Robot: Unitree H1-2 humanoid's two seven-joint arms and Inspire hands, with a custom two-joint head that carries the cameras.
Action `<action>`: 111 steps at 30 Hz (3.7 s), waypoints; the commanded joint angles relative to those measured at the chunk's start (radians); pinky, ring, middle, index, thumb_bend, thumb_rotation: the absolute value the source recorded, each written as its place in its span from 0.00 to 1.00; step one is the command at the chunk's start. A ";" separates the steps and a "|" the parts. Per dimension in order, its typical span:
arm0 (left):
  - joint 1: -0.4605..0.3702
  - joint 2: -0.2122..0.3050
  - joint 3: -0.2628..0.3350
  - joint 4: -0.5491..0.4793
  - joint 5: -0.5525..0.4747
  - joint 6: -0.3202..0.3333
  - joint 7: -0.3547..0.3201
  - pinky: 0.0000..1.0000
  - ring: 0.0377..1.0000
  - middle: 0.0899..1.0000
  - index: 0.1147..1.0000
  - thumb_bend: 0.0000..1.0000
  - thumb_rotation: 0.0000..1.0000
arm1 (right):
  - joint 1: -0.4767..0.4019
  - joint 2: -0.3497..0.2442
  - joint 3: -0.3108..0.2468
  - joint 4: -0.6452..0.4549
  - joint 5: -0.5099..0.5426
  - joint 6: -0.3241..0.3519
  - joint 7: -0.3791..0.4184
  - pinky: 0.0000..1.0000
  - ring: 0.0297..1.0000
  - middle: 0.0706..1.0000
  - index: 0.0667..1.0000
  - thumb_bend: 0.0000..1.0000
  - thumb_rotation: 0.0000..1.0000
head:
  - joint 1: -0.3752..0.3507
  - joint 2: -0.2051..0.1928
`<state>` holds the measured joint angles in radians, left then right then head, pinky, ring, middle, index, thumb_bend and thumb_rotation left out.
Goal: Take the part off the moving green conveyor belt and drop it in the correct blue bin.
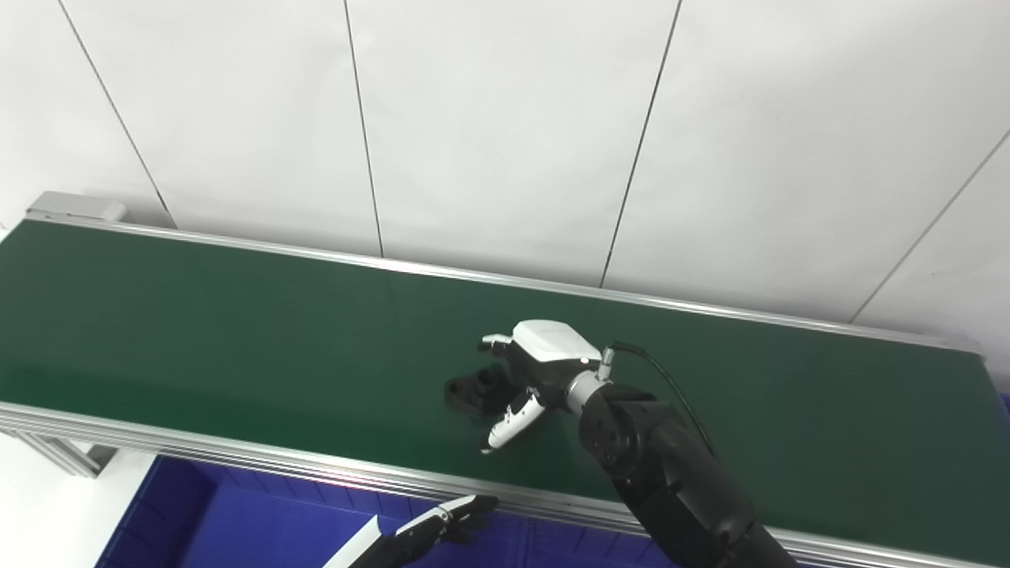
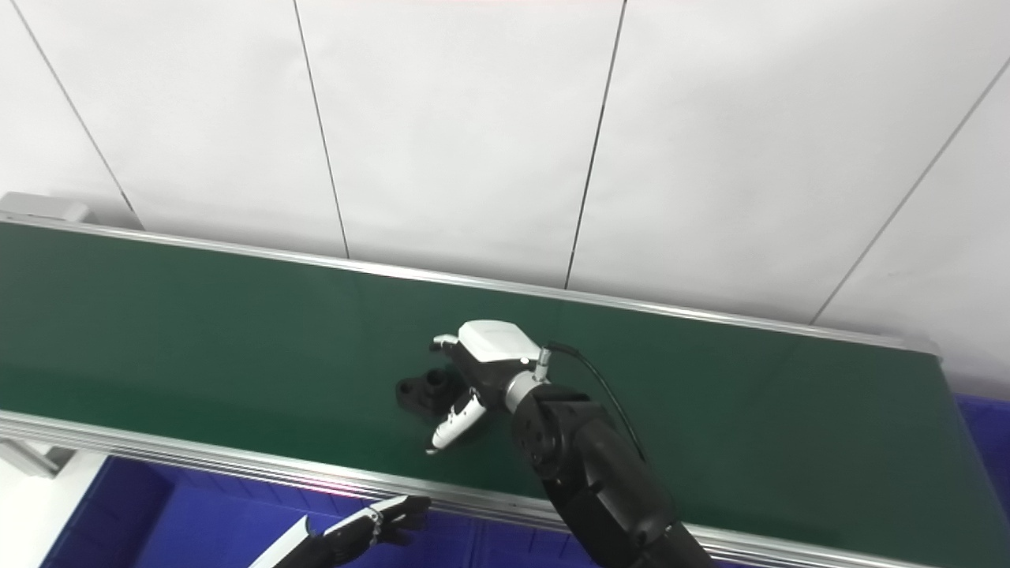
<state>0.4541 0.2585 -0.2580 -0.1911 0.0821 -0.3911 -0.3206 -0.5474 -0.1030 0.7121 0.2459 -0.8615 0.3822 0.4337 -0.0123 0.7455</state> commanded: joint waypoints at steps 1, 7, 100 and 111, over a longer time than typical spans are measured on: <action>0.008 -0.003 -0.003 -0.033 -0.010 0.003 0.009 0.80 0.86 0.90 0.88 0.64 0.32 | -0.006 0.000 0.006 0.009 -0.007 -0.041 -0.016 0.71 0.77 0.80 0.87 0.84 0.27 | 0.000 0.001; 0.009 -0.004 -0.010 -0.046 -0.017 0.009 0.007 0.81 0.86 0.90 0.88 0.62 0.28 | 0.008 -0.026 0.033 0.031 -0.023 -0.073 -0.029 0.68 0.75 0.80 0.88 0.80 0.17 | 0.000 0.012; 0.012 0.035 0.035 -0.216 -0.143 0.222 -0.020 0.71 0.83 0.90 0.90 0.61 0.22 | 0.909 -0.090 -0.362 -0.722 -0.331 -0.220 0.090 0.71 0.75 0.75 0.70 0.51 0.10 | -0.080 0.158; 0.019 0.030 0.045 -0.222 -0.134 0.228 -0.013 0.71 0.83 0.89 0.88 0.64 0.26 | 0.972 0.001 -0.408 -0.724 -0.217 -0.267 -0.200 0.88 0.91 0.89 0.87 0.61 0.36 | -0.074 0.156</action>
<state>0.4690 0.2843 -0.2205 -0.3771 -0.0489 -0.1590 -0.3435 0.4130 -0.1173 0.3111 -0.4486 -1.1217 0.1668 0.3174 -0.0905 0.9020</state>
